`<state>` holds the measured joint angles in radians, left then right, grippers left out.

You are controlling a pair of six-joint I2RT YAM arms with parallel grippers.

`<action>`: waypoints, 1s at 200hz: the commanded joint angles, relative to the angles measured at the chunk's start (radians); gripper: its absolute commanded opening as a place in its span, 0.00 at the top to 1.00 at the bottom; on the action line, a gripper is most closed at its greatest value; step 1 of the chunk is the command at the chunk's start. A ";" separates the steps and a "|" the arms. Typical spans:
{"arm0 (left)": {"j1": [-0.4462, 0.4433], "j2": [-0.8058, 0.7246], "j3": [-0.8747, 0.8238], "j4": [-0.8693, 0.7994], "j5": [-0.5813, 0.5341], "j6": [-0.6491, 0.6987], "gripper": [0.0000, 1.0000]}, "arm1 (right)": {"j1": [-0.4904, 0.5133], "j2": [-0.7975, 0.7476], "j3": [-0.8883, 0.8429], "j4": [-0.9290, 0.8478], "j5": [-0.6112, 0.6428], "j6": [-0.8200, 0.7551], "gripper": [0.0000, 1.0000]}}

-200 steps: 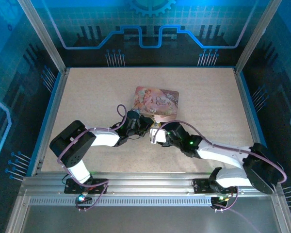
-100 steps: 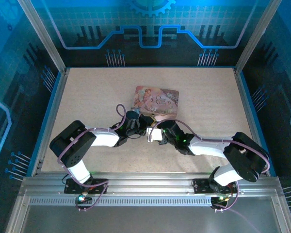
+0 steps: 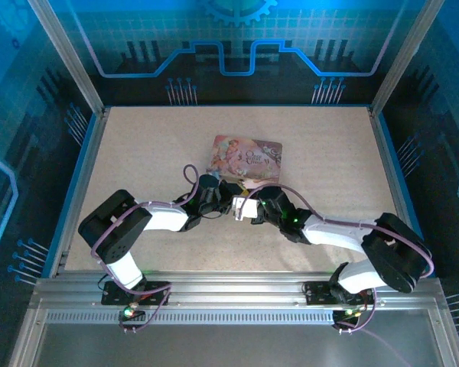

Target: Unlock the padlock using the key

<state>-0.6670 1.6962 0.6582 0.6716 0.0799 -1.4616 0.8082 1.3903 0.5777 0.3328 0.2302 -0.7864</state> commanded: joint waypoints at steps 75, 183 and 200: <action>-0.006 -0.001 -0.006 0.065 0.021 -0.002 1.00 | -0.029 0.096 0.056 0.035 0.042 -0.004 0.71; -0.006 0.002 -0.005 0.069 0.021 -0.005 1.00 | -0.046 0.129 0.062 0.051 0.036 0.044 0.86; -0.005 0.002 -0.005 0.068 0.023 -0.006 1.00 | -0.044 0.139 0.068 0.048 0.045 0.062 0.89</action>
<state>-0.6655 1.7020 0.6506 0.6704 0.0750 -1.4685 0.7757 1.4994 0.6140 0.3607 0.2504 -0.7670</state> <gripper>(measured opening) 0.106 0.126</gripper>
